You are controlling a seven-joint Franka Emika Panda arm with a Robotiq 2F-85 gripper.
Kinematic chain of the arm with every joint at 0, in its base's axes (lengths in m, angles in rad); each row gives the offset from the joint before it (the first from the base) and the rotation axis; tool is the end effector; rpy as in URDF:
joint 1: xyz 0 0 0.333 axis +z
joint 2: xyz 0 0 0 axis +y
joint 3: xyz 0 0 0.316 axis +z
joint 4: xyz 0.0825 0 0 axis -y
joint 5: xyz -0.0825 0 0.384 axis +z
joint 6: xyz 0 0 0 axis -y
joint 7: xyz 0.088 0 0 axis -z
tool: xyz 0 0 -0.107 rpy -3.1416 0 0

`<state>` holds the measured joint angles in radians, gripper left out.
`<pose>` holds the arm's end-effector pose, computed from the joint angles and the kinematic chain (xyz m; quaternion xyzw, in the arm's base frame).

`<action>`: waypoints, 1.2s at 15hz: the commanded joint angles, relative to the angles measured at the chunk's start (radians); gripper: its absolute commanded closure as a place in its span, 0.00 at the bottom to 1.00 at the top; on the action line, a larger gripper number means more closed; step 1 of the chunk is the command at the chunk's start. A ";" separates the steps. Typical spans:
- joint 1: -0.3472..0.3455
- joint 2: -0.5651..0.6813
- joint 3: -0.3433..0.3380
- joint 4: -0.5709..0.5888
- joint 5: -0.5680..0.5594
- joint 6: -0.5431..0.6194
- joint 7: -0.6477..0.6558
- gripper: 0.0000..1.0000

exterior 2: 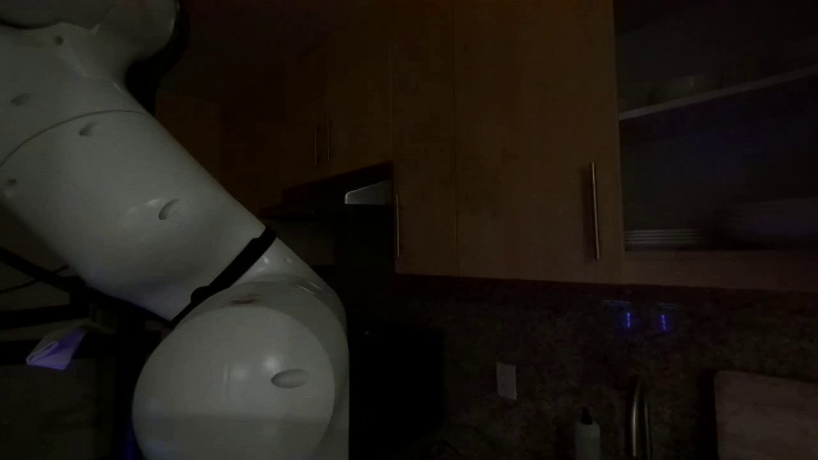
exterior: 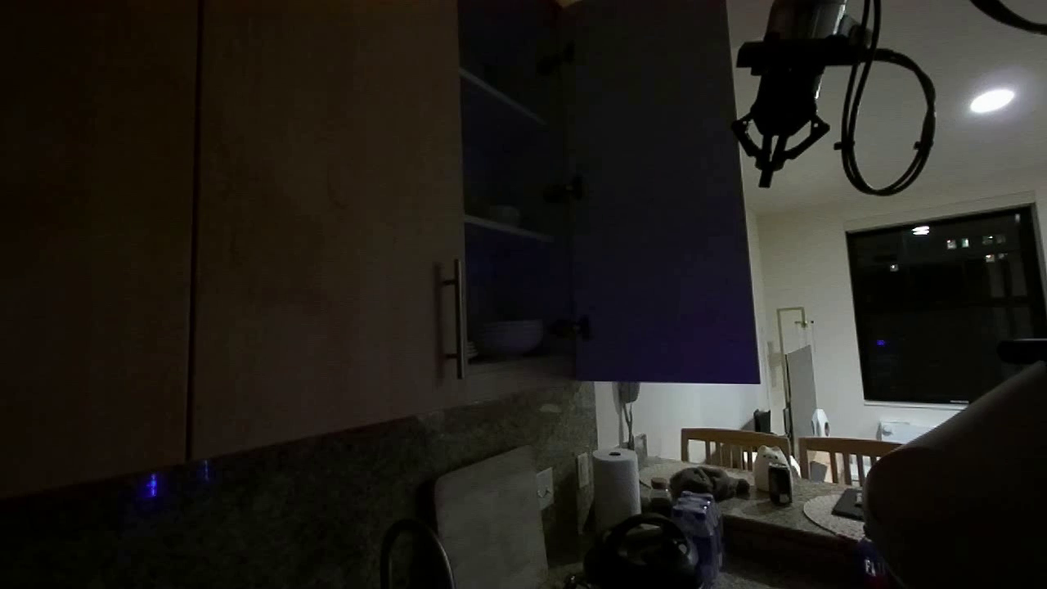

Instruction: Close the open cabinet door

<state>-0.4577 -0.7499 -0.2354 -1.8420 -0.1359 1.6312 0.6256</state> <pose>0.1760 -0.2416 0.8124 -0.7610 0.5955 -0.2571 0.0098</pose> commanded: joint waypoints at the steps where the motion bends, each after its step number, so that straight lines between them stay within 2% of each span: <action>1: -0.006 0.021 -0.004 0.019 0.005 0.014 0.011 1.00; 5: -0.014 0.075 -0.037 0.076 0.019 0.057 0.050 1.00; 10: -0.025 0.147 -0.071 0.075 0.006 0.244 0.087 1.00; 15: -0.089 0.231 -0.086 0.078 -0.039 0.413 0.153 1.00; 18: -0.126 0.260 -0.095 0.086 -0.041 0.441 0.177 1.00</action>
<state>-0.5468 -0.5218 -0.3319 -1.7734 -0.1510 2.0416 0.7535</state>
